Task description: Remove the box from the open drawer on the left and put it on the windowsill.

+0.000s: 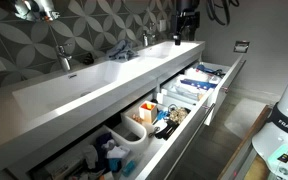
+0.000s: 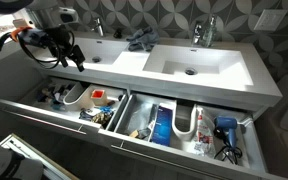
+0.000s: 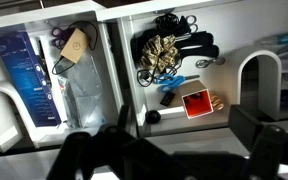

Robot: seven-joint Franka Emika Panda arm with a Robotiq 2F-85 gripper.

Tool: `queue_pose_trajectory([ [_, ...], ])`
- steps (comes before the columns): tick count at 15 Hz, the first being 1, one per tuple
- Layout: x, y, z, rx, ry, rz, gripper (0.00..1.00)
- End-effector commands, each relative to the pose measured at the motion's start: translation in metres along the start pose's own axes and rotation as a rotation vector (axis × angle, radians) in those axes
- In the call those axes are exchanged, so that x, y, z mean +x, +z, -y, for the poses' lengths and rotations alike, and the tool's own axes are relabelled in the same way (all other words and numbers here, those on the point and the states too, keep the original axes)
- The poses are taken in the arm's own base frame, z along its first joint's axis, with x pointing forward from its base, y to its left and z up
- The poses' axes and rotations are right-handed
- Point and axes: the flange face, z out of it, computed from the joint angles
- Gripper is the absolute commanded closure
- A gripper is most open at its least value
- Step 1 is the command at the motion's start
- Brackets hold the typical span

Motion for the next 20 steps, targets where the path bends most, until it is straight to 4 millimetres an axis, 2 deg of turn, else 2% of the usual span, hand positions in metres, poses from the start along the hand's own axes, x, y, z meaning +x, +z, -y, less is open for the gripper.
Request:
queue_pose_trajectory([
  [1,0.000,0.000,0.000,0.000,0.000,0.001,0.00],
  [14,0.000,0.000,0.000,0.000,0.000,0.001,0.00],
  [20,0.007,0.012,0.070,-0.009,-0.221,-0.055,0.00],
])
